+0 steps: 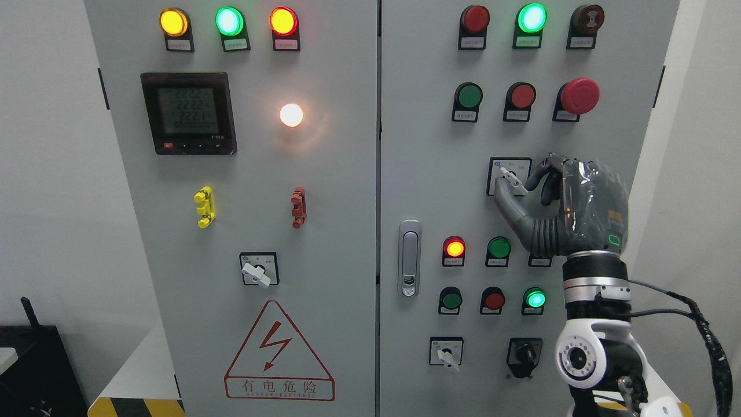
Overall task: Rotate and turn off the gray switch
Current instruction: 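Close the right hand's fingers to grip the switch knob, then twist the gripped switch knob with the right hand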
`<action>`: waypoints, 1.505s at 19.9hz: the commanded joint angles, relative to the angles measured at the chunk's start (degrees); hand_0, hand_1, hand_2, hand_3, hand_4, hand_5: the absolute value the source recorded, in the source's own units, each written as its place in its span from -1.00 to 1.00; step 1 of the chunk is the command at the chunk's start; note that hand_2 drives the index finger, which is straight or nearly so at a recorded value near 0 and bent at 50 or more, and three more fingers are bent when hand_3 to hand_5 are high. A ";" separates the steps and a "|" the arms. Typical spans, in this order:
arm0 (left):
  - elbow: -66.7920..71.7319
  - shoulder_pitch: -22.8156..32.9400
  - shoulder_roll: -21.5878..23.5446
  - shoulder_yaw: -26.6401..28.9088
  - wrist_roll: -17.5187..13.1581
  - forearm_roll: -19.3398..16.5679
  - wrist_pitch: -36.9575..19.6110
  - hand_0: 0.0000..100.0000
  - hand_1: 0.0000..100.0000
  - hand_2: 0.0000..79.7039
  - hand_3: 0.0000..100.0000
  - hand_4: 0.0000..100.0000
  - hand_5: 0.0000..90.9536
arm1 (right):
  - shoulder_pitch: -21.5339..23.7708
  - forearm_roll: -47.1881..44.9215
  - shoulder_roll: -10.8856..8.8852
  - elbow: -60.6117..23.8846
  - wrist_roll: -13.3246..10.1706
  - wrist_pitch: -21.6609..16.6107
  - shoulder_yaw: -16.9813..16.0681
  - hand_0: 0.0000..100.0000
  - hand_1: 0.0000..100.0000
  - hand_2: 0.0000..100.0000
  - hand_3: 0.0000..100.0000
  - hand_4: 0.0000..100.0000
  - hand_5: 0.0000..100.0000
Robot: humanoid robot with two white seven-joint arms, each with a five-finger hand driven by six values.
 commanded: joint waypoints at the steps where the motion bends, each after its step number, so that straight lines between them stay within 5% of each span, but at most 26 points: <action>1: -0.06 0.00 0.00 1.85 0.02 0.00 0.00 -0.76 -0.22 -1.00 -1.00 -1.00 -1.00 | -0.33 -0.03 0.07 0.12 -0.02 0.02 0.02 -0.37 -0.18 0.39 0.90 0.79 1.00; 30: 0.03 0.00 0.00 1.85 0.02 0.00 0.00 -0.76 -0.22 -1.00 -1.00 -1.00 -1.00 | -0.33 -0.03 0.42 0.39 -0.02 0.11 0.81 -0.08 -0.22 0.43 0.95 0.80 1.00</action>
